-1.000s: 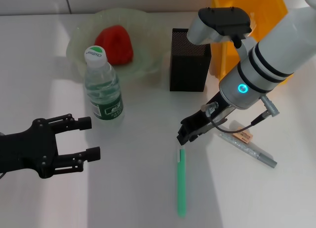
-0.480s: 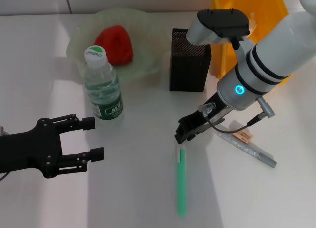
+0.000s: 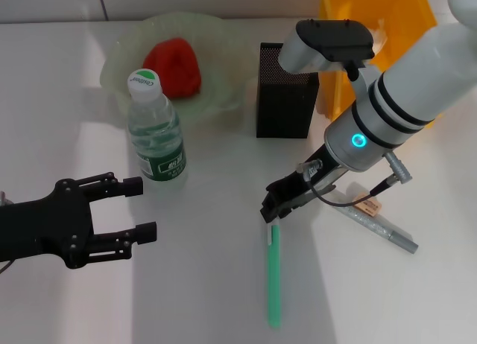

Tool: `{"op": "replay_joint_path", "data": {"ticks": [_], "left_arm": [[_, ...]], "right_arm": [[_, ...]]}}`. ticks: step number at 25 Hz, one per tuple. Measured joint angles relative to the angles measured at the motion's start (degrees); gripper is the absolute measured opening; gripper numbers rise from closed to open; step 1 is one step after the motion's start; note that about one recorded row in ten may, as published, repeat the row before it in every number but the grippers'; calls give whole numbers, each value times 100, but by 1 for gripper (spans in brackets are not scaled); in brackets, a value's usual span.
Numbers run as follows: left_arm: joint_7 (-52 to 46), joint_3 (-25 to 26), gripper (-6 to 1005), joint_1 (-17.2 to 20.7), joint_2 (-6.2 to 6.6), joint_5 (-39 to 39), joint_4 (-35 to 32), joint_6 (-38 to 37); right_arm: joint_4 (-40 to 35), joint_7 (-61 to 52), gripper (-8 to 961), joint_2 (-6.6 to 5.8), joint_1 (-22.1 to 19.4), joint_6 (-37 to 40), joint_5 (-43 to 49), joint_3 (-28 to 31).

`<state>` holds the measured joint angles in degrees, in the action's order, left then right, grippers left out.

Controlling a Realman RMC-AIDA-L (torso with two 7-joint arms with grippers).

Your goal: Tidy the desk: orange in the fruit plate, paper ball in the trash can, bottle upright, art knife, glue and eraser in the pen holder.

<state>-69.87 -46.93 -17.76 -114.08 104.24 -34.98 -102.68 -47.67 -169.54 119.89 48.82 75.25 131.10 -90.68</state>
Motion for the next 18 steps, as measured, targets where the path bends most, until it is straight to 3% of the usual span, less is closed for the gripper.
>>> {"op": "replay_joint_path", "data": {"ticks": [18], "left_arm": [[0,15,786,-26,-19,133,0,50]], "right_arm": [[50,1,256,-1,-36,-149,-264,-278]]}}
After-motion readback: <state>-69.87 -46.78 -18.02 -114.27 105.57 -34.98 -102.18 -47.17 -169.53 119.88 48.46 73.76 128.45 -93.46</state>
